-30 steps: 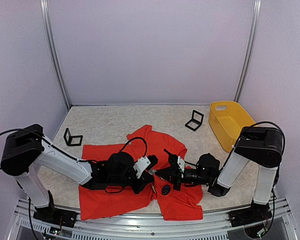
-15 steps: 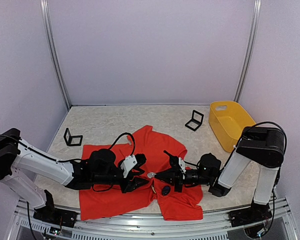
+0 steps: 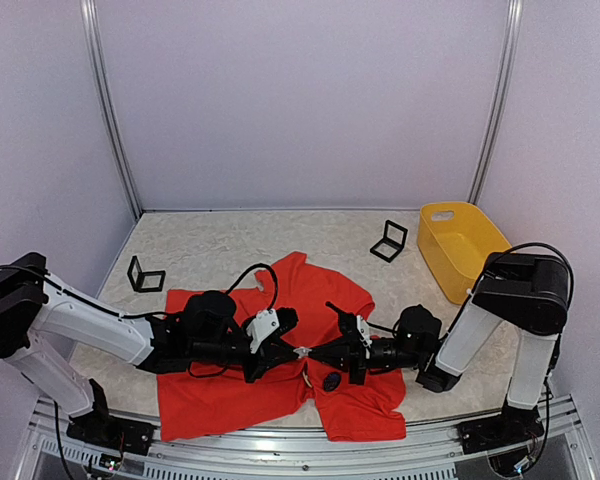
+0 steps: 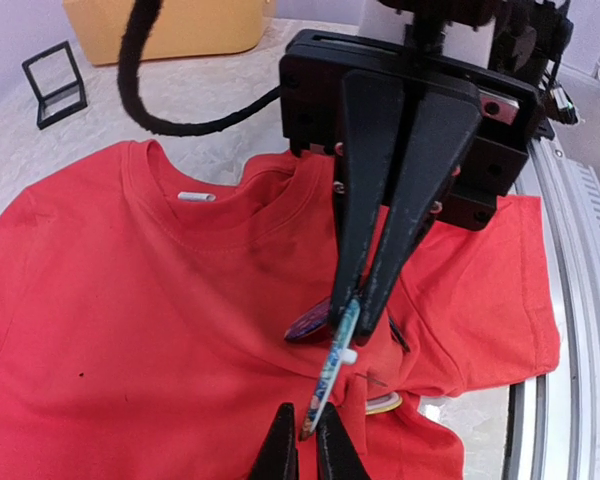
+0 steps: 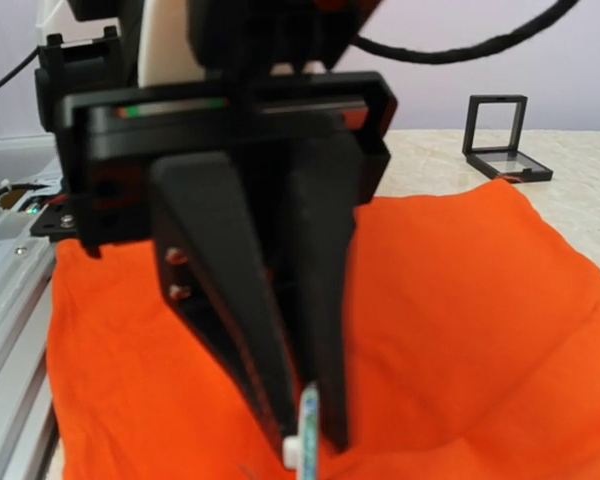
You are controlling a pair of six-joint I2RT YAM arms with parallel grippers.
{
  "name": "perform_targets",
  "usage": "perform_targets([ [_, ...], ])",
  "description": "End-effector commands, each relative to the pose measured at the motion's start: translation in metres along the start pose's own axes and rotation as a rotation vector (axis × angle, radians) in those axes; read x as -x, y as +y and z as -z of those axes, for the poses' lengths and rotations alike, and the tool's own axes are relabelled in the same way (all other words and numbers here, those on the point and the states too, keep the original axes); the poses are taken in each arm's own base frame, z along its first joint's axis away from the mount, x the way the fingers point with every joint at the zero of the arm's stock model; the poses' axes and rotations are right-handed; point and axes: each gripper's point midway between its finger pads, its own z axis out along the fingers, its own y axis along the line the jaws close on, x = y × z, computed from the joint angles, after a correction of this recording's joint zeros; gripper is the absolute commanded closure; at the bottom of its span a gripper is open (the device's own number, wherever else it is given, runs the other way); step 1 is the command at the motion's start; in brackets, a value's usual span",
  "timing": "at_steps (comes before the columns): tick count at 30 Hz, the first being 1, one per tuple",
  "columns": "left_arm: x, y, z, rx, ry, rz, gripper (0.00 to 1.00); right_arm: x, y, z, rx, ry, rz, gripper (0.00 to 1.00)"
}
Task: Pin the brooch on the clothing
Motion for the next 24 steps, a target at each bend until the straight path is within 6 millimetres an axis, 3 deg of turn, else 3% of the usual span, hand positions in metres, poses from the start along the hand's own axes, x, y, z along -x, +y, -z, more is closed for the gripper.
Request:
perform_targets([
  [1, 0.015, -0.005, 0.000, -0.048, -0.031, -0.028, 0.98, 0.014, 0.003, -0.002, 0.033, -0.033, 0.031, 1.00],
  [7, 0.019, -0.013, 0.002, -0.093, -0.051, -0.013, 1.00, 0.011, 0.002, -0.003, 0.028, -0.025, 0.038, 1.00],
  [12, 0.017, -0.011, 0.002, -0.089, -0.046, -0.003, 1.00, 0.005, 0.002, -0.001, 0.023, -0.009, 0.059, 0.67],
  [14, 0.017, -0.011, 0.002, -0.091, -0.045, -0.004, 1.00, 0.000, 0.003, -0.003, 0.037, 0.003, 0.066, 0.59],
  [24, 0.017, -0.011, 0.001, -0.094, -0.047, 0.003, 1.00, -0.018, -0.001, -0.018, 0.047, 0.050, 0.065, 0.58],
])
